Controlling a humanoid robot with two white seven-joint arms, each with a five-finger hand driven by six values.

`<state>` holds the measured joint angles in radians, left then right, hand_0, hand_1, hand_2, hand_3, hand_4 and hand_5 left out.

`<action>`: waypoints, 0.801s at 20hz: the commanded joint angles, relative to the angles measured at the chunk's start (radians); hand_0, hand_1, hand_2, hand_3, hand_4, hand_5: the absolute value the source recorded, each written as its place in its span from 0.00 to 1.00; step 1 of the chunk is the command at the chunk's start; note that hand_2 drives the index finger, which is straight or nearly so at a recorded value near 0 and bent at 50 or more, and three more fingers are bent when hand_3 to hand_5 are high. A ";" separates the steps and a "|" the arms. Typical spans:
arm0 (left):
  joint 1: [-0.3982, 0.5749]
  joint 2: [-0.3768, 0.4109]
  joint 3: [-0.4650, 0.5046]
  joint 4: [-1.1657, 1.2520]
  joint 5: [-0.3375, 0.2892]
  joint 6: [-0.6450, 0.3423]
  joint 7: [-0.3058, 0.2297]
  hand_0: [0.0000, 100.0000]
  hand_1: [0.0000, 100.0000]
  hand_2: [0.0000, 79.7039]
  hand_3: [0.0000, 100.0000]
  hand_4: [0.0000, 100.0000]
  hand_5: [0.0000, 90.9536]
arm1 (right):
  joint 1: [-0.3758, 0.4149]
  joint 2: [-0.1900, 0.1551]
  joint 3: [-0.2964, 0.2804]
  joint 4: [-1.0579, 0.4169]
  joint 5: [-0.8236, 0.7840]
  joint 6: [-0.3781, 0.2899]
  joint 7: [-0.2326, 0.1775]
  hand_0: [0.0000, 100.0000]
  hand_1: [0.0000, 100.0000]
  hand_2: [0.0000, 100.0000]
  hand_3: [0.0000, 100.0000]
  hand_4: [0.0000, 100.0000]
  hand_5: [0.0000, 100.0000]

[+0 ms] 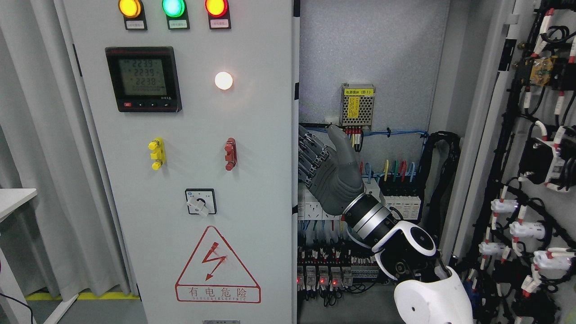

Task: Open door with both hands
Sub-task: 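Hook the right hand fingers behind the warning-sign door's inner edge, then swing the warning-sign door open with the right hand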

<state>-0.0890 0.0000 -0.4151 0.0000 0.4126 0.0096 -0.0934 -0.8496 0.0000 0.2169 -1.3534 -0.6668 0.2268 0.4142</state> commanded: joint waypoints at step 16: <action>0.000 0.000 0.001 0.020 0.000 -0.003 0.000 0.29 0.00 0.03 0.03 0.04 0.00 | 0.012 0.000 -0.013 -0.020 -0.002 -0.003 0.041 0.22 0.00 0.00 0.00 0.00 0.00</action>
<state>-0.0887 0.0000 -0.4151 -0.0001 0.4126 0.0065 -0.0933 -0.8380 -0.0002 0.2064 -1.3689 -0.6679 0.2228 0.4485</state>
